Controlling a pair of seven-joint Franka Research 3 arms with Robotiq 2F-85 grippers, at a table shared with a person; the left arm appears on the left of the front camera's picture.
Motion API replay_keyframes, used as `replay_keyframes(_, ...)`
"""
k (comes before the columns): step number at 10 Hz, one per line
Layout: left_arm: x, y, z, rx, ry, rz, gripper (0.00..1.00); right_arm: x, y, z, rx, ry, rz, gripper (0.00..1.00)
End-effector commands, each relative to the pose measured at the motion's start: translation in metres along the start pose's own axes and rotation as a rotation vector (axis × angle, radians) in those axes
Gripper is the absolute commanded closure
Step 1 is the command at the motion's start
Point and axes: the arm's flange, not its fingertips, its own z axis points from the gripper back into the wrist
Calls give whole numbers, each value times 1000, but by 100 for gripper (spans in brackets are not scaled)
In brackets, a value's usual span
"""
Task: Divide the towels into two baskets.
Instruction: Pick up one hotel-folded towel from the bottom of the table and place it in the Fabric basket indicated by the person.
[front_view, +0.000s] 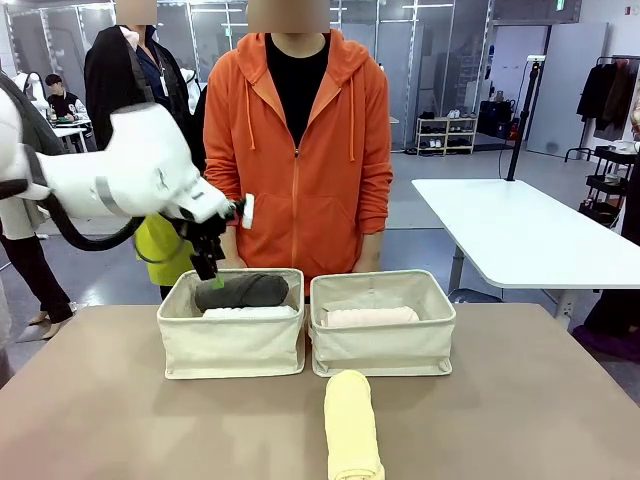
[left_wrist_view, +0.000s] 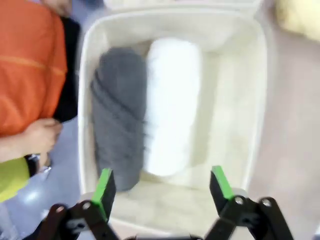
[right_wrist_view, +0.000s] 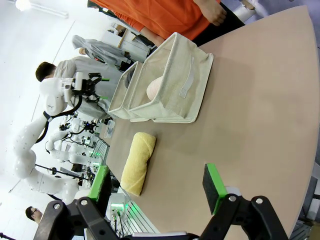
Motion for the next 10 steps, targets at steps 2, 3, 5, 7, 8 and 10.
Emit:
replay_keyframes(2, -104, -33, 67, -212, -299, 236, 5, 0, 3, 1, -1, 9, 7, 7)
replay_keyframes(3, -147, -55, 85, -283, -419, 330, 5, 0, 3, 1, -1, 9, 7, 7)
replay_keyframes(5, -222, -92, 104, -268, -585, 515, 5, 0, 3, 1, -1, 9, 7, 7)
replay_keyframes(7, -293, -134, 123, -223, -696, 727, 0, 0, 3, 1, -1, 9, 7, 7)
replay_keyframes(8, -328, -158, 128, -239, -700, 836, 0, 0, 3, 1, -1, 9, 7, 7)
replay_keyframes(10, -377, -194, 128, -296, -841, 982, 0, 0, 3, 1, -1, 9, 7, 7)
